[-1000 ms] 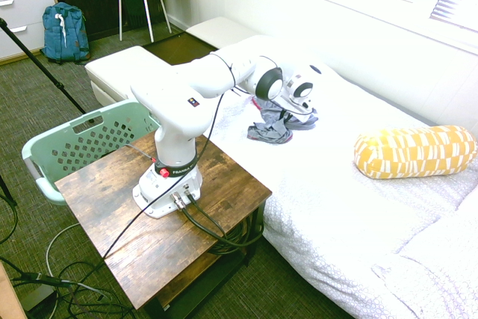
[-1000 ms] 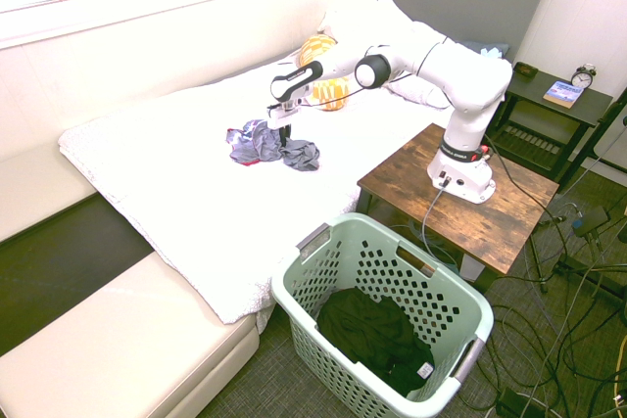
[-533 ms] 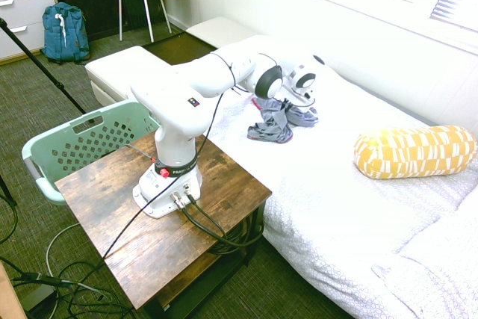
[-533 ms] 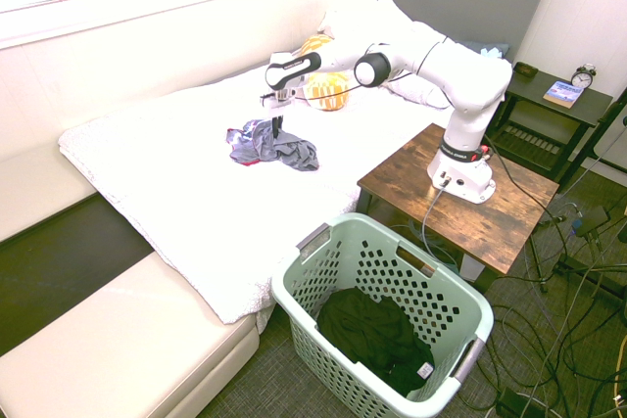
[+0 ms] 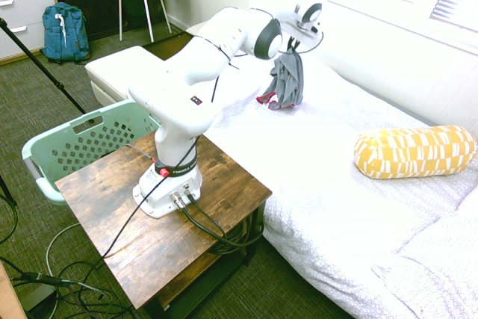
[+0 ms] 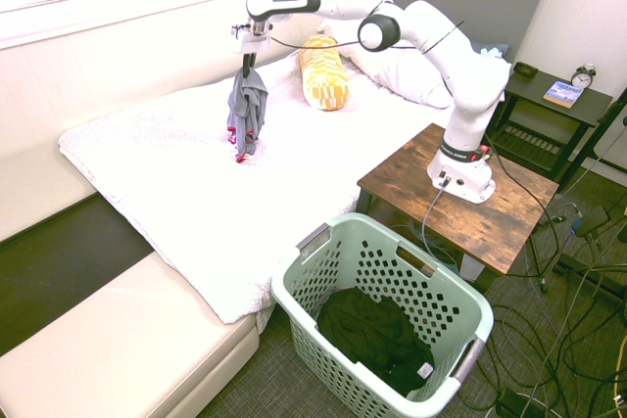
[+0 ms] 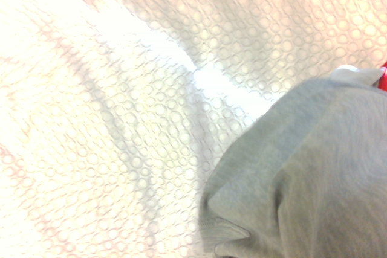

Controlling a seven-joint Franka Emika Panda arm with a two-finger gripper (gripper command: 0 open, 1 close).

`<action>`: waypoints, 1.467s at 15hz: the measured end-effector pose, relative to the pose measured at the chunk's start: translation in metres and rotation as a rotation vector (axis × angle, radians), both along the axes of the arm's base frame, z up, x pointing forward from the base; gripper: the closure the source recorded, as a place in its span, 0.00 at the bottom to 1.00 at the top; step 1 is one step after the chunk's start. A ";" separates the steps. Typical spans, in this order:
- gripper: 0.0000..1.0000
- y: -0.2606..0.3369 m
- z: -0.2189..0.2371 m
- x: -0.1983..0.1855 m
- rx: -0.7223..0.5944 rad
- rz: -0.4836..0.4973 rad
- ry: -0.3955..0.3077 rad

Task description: Put my clothes in the laundry bag

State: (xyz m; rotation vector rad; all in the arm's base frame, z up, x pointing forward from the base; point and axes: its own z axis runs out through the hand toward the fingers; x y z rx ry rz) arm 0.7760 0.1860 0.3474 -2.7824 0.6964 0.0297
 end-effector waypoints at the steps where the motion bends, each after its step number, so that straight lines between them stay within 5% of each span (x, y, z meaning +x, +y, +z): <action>1: 1.00 0.021 0.025 -0.010 -0.002 0.023 -0.017; 10: 1.00 0.190 0.205 -0.182 -0.069 0.280 -0.151; 16: 1.00 0.273 0.259 -0.371 -0.154 0.430 -0.215; 22: 1.00 0.281 0.258 -0.590 -0.233 0.573 -0.237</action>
